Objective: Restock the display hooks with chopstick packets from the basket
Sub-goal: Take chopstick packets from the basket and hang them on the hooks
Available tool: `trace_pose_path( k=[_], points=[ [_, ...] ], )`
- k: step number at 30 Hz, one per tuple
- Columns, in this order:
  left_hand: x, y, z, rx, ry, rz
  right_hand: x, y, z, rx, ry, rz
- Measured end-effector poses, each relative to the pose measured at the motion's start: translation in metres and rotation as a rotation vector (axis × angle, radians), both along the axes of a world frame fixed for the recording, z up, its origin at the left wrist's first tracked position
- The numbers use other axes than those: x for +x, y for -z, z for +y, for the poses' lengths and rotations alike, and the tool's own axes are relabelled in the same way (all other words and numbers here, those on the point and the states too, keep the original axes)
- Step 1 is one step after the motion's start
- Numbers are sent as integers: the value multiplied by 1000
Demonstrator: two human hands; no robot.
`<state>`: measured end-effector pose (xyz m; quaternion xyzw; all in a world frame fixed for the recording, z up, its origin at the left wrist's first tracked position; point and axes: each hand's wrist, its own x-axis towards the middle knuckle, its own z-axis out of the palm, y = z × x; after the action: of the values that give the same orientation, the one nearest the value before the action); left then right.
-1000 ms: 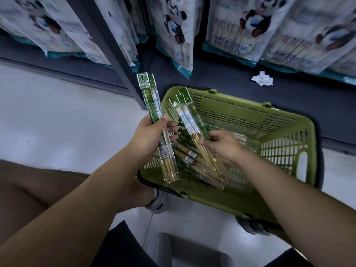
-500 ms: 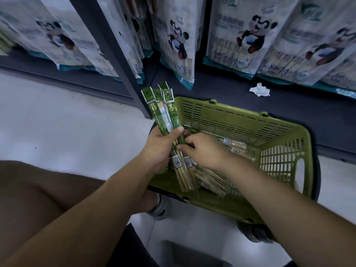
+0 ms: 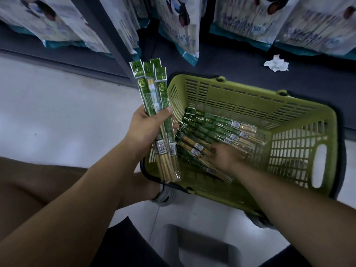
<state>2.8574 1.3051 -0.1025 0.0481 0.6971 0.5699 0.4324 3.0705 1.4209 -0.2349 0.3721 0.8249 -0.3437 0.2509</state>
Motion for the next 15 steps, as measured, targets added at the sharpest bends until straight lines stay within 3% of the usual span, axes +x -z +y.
trace_pose_path(
  k=[5,15],
  points=[
    [-3,4,-1,-2,-20,-22,-4,15,-13,85,-53,-46],
    [-5,8,-1,-10,-12,-1,-3,24,-11,61,74,-57]
  ],
)
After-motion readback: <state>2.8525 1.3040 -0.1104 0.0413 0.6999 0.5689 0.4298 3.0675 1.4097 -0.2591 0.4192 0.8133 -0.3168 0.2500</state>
